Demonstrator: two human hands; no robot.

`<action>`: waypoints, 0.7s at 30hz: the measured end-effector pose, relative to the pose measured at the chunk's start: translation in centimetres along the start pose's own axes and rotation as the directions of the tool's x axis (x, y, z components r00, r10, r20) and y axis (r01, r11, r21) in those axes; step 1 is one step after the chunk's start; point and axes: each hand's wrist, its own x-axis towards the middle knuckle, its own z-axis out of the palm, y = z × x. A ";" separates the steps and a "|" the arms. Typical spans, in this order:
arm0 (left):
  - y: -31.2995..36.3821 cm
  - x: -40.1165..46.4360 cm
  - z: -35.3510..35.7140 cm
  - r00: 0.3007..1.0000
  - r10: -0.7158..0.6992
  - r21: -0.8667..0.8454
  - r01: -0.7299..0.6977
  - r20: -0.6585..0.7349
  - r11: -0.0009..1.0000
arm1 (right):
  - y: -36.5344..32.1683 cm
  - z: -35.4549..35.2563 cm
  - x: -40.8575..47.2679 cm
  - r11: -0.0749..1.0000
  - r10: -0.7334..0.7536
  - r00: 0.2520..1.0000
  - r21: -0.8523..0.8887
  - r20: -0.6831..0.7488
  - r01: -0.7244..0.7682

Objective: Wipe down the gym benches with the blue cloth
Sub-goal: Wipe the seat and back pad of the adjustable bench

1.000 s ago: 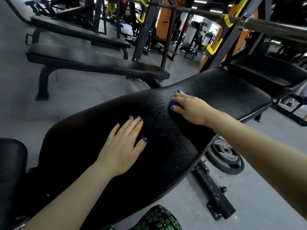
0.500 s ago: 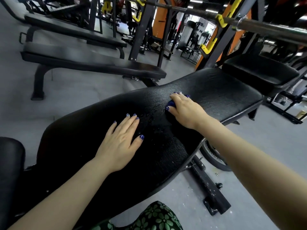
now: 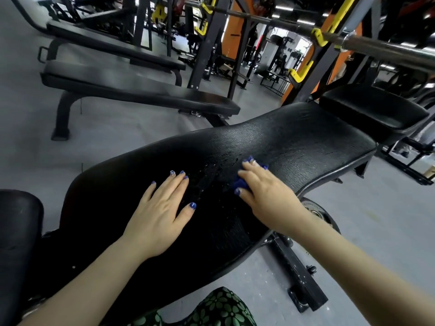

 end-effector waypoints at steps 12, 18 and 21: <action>0.2 -0.2 -0.2 1.000 -0.015 0.031 0.014 0.019 0.999 | 2.1 -1.5 6.9 0.997 -0.077 0.960 0.039 0.268 0.069; -0.1 -0.1 0.0 0.999 -0.022 0.031 0.021 0.024 0.999 | -0.2 1.8 17.4 1.000 -0.006 0.953 0.001 0.302 0.006; -0.2 -0.1 -0.1 1.000 -0.020 0.008 0.019 0.018 1.000 | -1.7 3.2 19.1 1.000 -0.005 0.959 0.008 0.282 0.003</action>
